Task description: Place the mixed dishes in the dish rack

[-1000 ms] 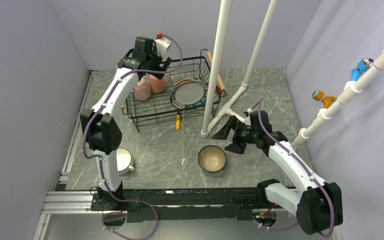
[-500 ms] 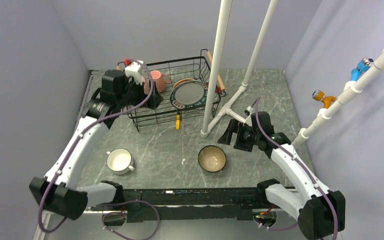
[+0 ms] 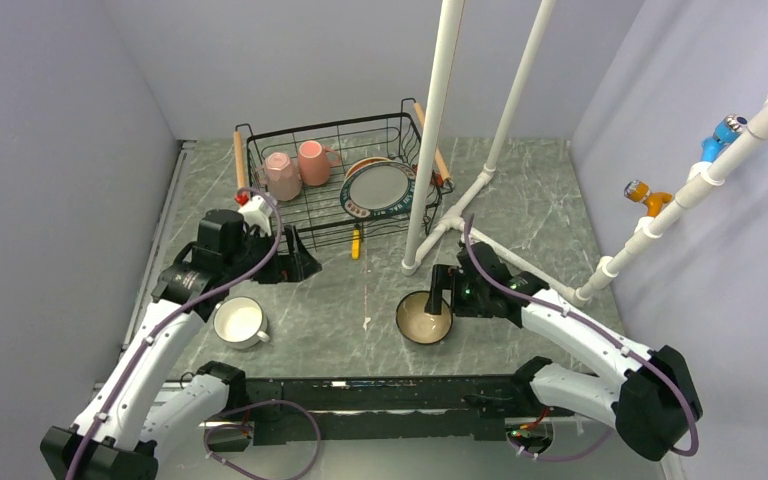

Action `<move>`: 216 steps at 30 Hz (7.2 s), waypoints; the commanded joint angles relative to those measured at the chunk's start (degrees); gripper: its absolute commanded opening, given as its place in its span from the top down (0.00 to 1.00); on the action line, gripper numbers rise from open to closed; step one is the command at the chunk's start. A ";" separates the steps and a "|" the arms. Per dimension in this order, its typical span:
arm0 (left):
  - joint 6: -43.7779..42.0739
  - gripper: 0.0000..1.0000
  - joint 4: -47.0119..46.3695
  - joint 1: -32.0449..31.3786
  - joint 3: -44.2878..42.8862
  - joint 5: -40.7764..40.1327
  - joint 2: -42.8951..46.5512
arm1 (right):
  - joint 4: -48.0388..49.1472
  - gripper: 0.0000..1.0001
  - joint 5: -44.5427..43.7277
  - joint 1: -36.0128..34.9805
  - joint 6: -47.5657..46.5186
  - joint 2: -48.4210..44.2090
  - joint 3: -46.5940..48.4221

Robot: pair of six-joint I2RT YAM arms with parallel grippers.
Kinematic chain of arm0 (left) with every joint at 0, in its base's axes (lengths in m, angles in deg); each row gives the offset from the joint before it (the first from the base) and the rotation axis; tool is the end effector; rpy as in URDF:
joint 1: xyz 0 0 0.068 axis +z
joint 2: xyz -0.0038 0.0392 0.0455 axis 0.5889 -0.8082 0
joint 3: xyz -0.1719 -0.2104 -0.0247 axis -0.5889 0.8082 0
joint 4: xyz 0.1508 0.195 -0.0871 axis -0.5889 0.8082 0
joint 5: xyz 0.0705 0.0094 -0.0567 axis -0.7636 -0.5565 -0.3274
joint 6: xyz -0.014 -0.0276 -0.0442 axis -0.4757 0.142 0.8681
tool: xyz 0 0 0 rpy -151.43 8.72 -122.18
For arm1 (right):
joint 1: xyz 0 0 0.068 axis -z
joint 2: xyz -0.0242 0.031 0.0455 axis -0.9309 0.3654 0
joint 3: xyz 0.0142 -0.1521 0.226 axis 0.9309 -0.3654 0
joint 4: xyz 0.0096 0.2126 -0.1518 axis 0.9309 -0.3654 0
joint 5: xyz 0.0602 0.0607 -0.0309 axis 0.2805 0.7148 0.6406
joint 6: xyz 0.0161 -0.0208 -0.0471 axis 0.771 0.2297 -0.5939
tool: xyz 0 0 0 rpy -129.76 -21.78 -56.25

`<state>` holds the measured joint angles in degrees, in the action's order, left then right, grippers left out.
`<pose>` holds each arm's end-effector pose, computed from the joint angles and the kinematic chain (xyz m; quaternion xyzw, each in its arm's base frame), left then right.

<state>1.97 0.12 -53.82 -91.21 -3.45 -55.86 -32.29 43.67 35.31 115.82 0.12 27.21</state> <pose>0.1705 -0.0672 0.3204 0.0194 0.8797 -0.3079 0.3619 0.1614 0.1090 0.2062 0.0080 0.9540 0.1979 0.2250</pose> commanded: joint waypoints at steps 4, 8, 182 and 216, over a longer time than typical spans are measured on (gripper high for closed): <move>9.89 0.01 -2.83 -0.09 8.16 8.39 3.87 | 2.38 0.04 -15.08 -6.48 3.81 2.76 -0.24; 10.03 0.02 -1.76 -0.10 8.89 10.78 4.35 | 3.16 0.05 -17.91 -8.67 4.88 4.96 0.03; 4.22 1.00 2.08 -2.93 -34.34 -9.74 -18.77 | 19.77 0.01 -3.18 -11.12 5.04 -23.71 2.79; -10.15 1.00 7.67 0.92 -49.67 -26.78 -50.73 | 14.17 0.01 -8.25 -10.34 0.95 -24.08 4.39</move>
<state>-6.86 11.77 -52.99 -138.66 -28.43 -106.66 -19.13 35.75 24.67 117.77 -24.19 29.44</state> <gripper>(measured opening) 0.764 0.991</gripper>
